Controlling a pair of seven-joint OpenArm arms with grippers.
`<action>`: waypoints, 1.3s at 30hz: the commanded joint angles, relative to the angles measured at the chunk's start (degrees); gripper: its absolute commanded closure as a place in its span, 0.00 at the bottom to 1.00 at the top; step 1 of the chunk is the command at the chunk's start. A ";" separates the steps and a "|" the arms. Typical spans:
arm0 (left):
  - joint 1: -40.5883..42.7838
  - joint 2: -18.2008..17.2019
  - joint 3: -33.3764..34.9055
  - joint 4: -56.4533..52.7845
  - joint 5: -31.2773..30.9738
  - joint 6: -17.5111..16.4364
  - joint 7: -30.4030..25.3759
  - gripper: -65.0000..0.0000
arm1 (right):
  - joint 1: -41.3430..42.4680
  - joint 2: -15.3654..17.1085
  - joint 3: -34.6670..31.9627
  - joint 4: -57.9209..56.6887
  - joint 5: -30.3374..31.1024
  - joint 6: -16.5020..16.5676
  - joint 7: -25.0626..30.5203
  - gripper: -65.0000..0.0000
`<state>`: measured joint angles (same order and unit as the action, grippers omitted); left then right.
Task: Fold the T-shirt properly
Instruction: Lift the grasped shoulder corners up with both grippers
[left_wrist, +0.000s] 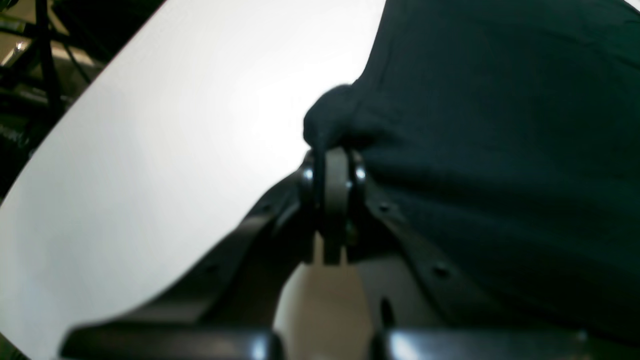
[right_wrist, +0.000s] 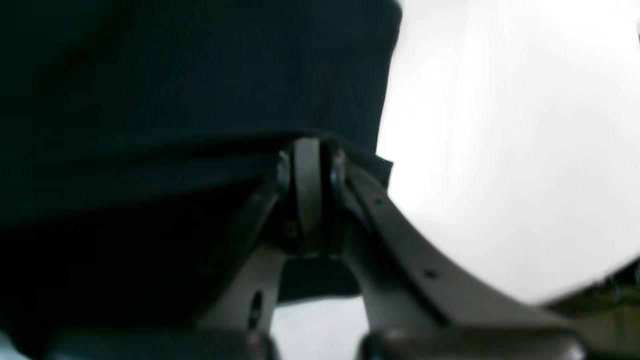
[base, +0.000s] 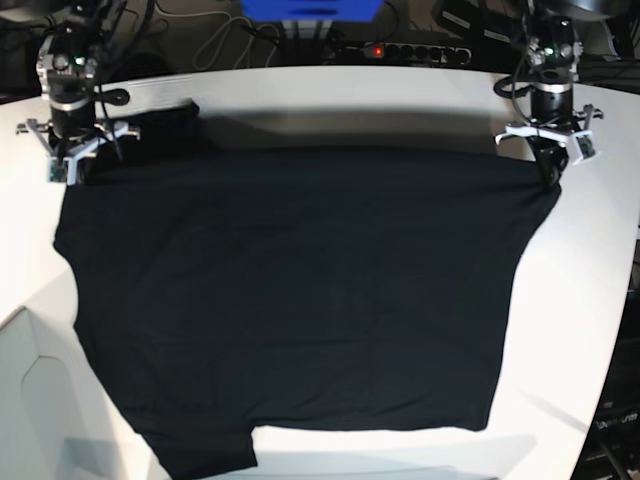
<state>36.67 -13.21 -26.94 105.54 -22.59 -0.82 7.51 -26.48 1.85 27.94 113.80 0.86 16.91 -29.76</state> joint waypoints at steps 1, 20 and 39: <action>-0.93 -0.72 -0.53 1.06 0.22 0.60 -2.19 1.00 | 1.03 0.57 0.32 1.06 -0.29 0.19 1.23 1.00; -21.59 -0.90 -0.18 -11.51 0.30 0.60 -2.10 1.00 | 27.23 5.14 -6.80 -13.80 -0.47 -0.07 1.05 1.00; -31.35 -2.13 3.86 -14.85 0.39 0.51 7.74 0.99 | 48.33 9.36 -14.19 -37.97 -0.56 -0.07 1.67 1.00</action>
<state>6.15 -14.13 -22.74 89.76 -22.33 -0.40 16.64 20.10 10.48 13.69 74.74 0.03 17.34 -29.98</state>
